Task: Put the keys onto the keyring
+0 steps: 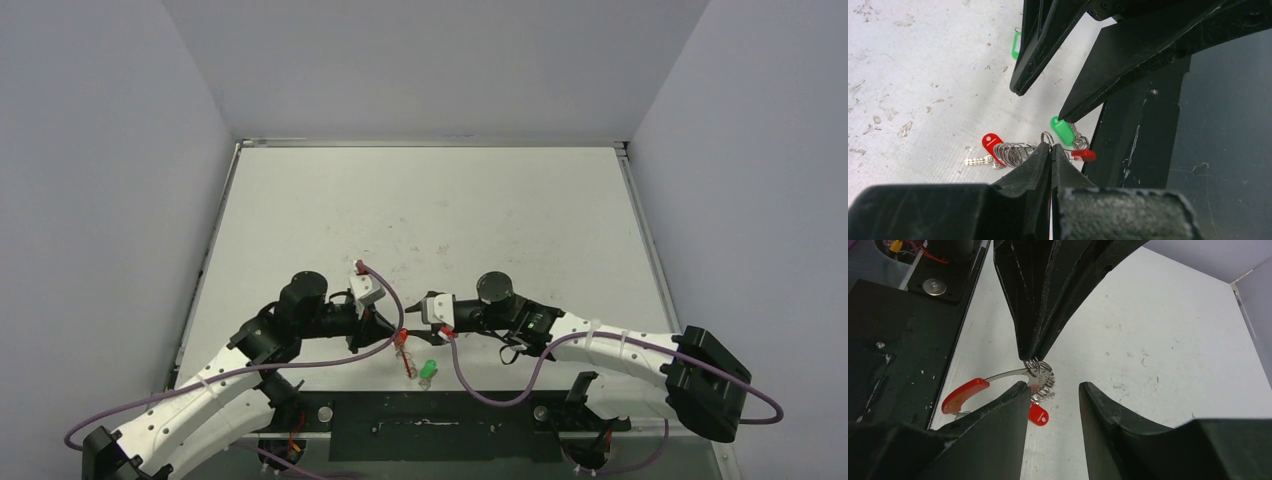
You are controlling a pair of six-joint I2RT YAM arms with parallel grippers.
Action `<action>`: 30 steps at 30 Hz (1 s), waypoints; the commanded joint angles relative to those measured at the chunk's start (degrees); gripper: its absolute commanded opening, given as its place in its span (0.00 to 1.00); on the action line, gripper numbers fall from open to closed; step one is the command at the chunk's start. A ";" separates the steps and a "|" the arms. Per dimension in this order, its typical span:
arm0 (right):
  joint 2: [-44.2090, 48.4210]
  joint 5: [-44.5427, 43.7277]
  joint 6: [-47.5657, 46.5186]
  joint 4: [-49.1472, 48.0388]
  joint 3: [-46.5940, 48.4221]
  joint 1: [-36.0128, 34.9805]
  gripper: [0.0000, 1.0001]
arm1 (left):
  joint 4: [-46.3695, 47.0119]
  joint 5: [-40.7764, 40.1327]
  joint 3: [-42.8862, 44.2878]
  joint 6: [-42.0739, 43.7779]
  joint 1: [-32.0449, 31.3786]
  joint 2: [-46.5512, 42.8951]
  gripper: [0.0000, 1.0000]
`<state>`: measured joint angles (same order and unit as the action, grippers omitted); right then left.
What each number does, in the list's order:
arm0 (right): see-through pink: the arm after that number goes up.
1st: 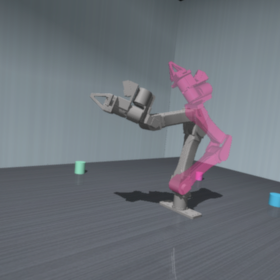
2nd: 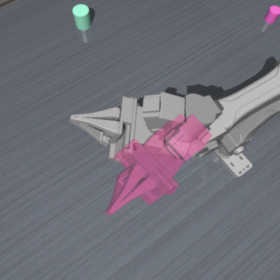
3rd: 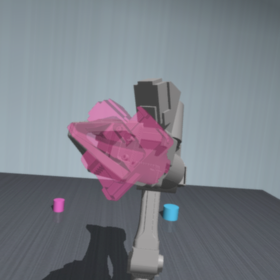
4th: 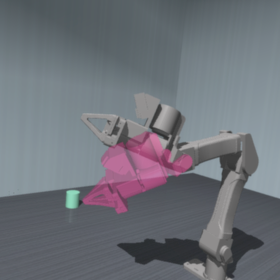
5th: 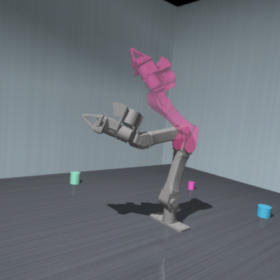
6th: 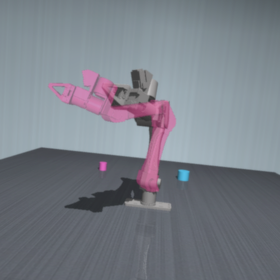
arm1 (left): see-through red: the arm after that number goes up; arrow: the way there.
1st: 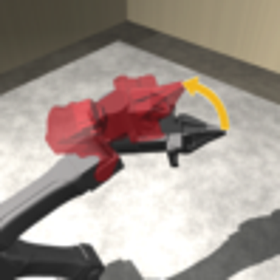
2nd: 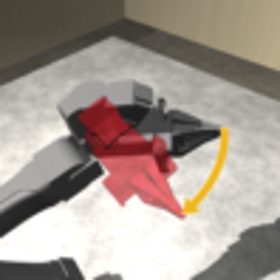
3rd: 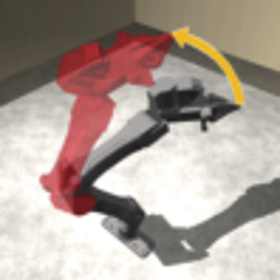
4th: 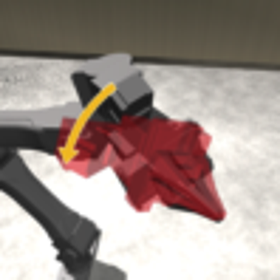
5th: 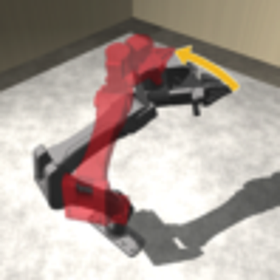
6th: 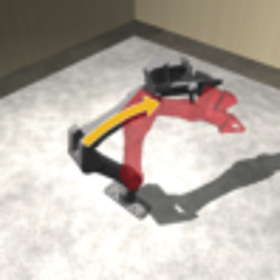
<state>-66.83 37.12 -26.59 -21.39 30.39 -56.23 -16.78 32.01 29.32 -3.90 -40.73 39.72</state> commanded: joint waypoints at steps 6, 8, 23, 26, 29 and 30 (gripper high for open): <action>-4.12 6.52 0.09 0.38 4.96 -0.01 0.40 | 5.47 1.79 -0.49 3.01 -0.77 -0.06 0.00; -4.57 6.90 0.22 0.06 5.01 -0.11 0.40 | 5.87 1.80 -0.42 2.93 -0.99 0.25 0.00; -8.61 6.51 0.89 1.46 7.56 -0.85 0.10 | 6.78 1.21 -0.23 2.74 -1.96 0.56 0.00; -8.68 5.78 2.10 1.92 8.16 -0.62 0.00 | 6.82 0.71 -0.27 2.54 -2.01 0.19 0.00; -8.67 5.53 4.29 0.72 8.03 -0.27 0.00 | 6.56 -2.64 -0.56 2.29 -2.02 -0.82 0.01; -8.67 5.55 5.10 0.20 7.83 -0.16 0.00 | 6.49 -4.51 -0.72 1.86 -2.00 -1.45 0.06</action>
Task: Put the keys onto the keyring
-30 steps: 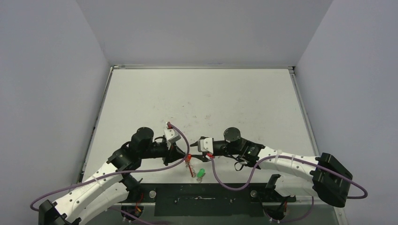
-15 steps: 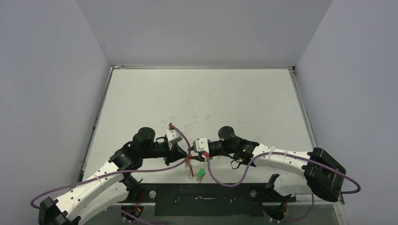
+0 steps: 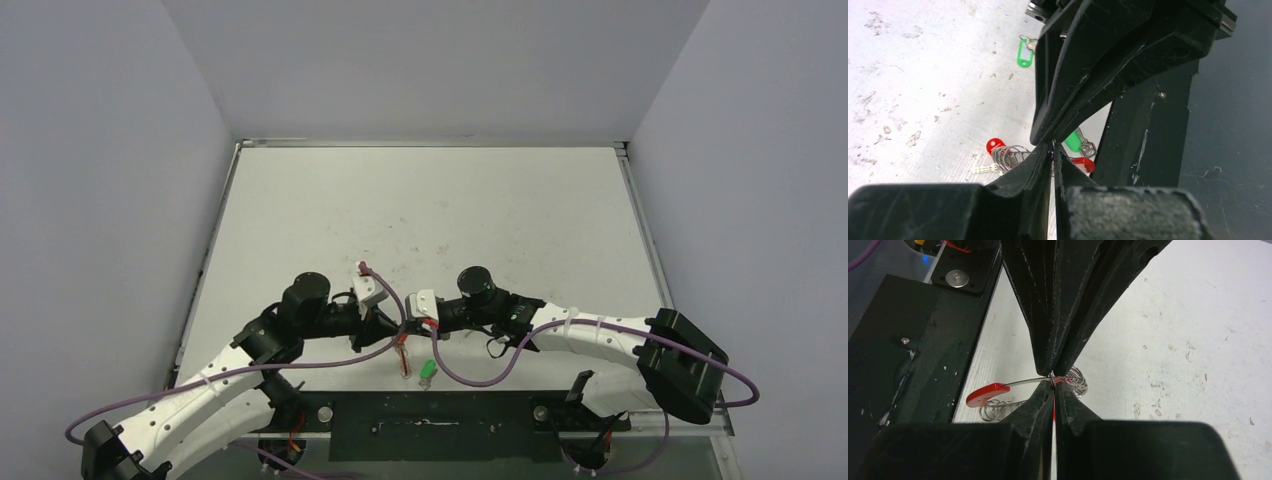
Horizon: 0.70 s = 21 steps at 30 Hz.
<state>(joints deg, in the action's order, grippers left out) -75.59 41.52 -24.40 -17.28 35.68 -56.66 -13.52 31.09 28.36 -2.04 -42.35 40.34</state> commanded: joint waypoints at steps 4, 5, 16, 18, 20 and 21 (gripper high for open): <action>0.08 0.10 8.22 -9.66 0.10 0.52 0.00 | 4.39 -13.03 -1.36 -1.80 -0.38 -6.16 0.20; 0.28 -0.49 9.71 -11.27 -0.62 0.70 0.00 | 5.36 -15.22 -2.28 -2.52 -0.40 -7.74 0.23; 2.02 -0.81 17.25 -16.04 -4.03 1.23 0.00 | 24.53 -10.32 -16.78 1.26 -0.79 -22.58 0.53; 2.02 -0.10 17.60 -15.96 -3.96 1.37 0.00 | 26.41 -7.86 -17.76 4.20 -0.86 -22.48 0.51; 1.84 0.82 17.81 -15.54 -3.59 1.49 0.00 | 27.18 -4.58 -18.22 7.56 -0.93 -21.68 0.44; 1.79 1.03 17.81 -15.19 -3.38 1.55 0.00 | 27.22 -3.48 -18.25 9.01 -1.00 -21.13 0.42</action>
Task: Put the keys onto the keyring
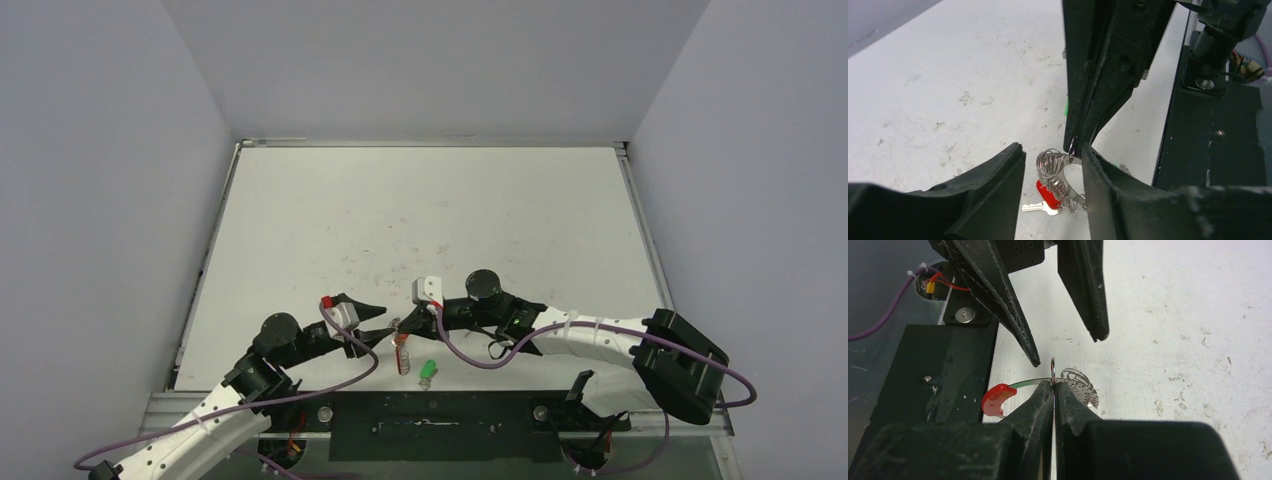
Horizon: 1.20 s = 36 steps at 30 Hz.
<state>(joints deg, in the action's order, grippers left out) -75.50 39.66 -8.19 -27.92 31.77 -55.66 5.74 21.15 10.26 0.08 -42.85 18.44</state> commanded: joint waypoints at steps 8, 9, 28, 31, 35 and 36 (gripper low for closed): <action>2.53 3.32 0.98 -3.38 0.58 0.76 0.00 | 6.38 8.09 0.49 11.43 -1.04 4.06 0.32; 2.60 3.32 0.88 -3.32 0.57 0.79 0.00 | 5.84 7.85 0.70 11.50 -1.03 4.21 0.32; 2.09 4.26 1.11 -3.25 1.01 0.86 0.00 | 8.51 7.45 0.56 9.70 -1.49 7.05 0.24; 1.99 4.15 0.95 -2.92 1.09 0.89 0.00 | 9.79 8.14 0.66 9.60 -1.63 8.29 0.17; 1.83 4.09 0.21 -2.59 0.95 0.95 0.00 | 10.38 8.47 0.68 8.95 -1.78 8.81 0.00; 1.77 4.09 0.26 -2.84 0.93 0.97 0.00 | 10.08 8.41 0.64 8.83 -1.77 8.69 0.00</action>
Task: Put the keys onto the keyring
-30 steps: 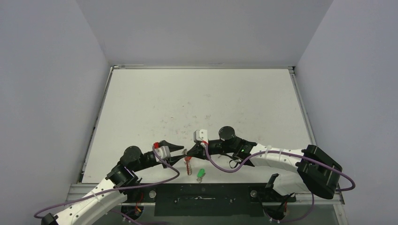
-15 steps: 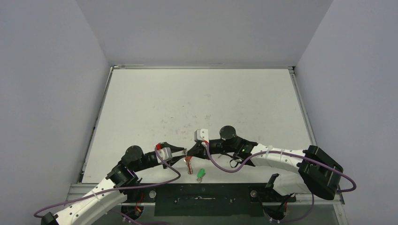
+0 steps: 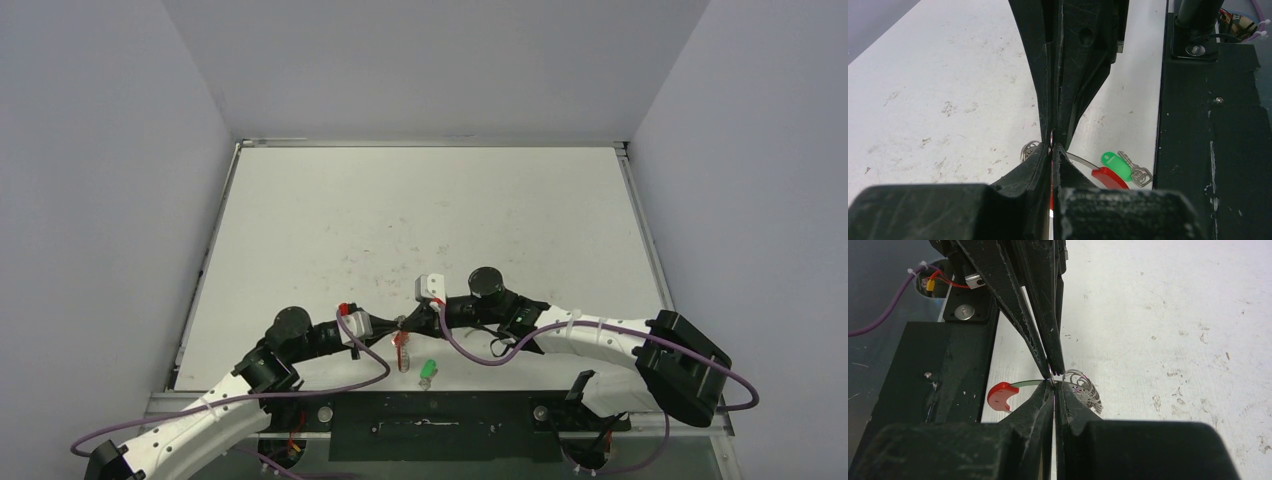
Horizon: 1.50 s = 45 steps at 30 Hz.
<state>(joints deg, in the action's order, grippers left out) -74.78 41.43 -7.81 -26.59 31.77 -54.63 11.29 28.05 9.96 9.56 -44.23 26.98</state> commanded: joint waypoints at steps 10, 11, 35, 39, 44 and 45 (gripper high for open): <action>7.25 -5.28 0.88 -7.61 -3.25 1.25 0.69 | -0.48 -1.37 2.03 -1.08 -0.38 -3.59 0.00; 8.22 -5.76 0.87 -7.27 -3.63 1.71 0.72 | -1.73 -1.76 2.60 -0.67 -0.38 -3.94 0.00; 20.58 -52.46 32.40 42.93 5.78 3.83 1.00 | -36.47 -12.26 20.62 13.02 -0.35 -3.09 0.00; 15.27 -56.16 34.14 52.50 8.80 3.72 0.95 | -37.47 -12.05 20.68 12.97 -0.41 -3.05 0.00; 6.46 -61.59 35.08 61.75 15.23 3.44 0.81 | -37.83 -12.50 20.45 13.06 -0.51 -3.33 0.00; 5.13 -62.20 34.99 62.39 15.85 3.35 0.79 | -37.83 -12.83 20.45 13.05 -0.45 -3.34 0.00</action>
<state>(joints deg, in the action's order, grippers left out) -65.39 -13.47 24.86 26.09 42.50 -51.29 -27.29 15.62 28.14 21.74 -44.34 24.12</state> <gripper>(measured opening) 0.833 0.009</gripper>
